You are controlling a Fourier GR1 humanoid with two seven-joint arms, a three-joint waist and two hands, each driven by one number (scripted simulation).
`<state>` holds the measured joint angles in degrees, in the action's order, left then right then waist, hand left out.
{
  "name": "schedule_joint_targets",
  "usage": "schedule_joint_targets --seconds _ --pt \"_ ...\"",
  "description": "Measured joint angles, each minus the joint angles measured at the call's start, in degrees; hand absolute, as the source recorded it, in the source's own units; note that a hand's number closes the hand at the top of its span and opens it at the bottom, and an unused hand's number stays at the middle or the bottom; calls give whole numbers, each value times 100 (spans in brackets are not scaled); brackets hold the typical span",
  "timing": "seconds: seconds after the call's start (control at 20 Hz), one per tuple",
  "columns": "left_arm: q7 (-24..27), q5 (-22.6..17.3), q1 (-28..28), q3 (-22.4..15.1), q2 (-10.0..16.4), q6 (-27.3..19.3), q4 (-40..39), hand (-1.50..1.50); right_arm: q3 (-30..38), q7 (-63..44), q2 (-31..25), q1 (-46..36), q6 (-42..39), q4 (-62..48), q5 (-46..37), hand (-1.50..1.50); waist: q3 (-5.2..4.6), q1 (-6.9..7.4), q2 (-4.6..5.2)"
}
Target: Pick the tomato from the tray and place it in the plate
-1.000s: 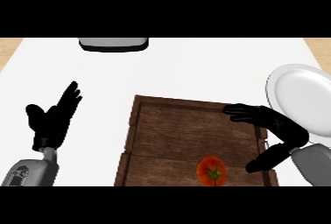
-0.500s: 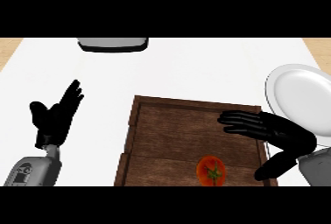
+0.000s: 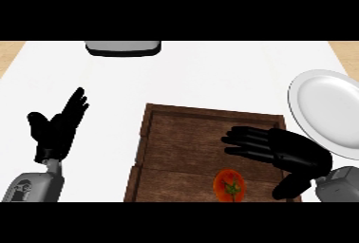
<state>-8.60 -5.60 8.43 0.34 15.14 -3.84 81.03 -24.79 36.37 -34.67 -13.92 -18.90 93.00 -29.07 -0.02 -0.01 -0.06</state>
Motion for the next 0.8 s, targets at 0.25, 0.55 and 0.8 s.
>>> schedule_joint_targets --seconds 0.25,0.55,0.8 --pt "-120 77 130 31 -63 15 -24 0 -115 -454 182 -2 -222 274 -593 -150 1 -2 2" --pt "18 129 136 167 -104 151 -160 0 -238 -808 563 123 -501 461 -1219 -150 1 1 3" --pt "-45 186 -61 189 -175 215 62 0 -322 -1043 990 148 -591 438 -1744 -150 2 9 2"
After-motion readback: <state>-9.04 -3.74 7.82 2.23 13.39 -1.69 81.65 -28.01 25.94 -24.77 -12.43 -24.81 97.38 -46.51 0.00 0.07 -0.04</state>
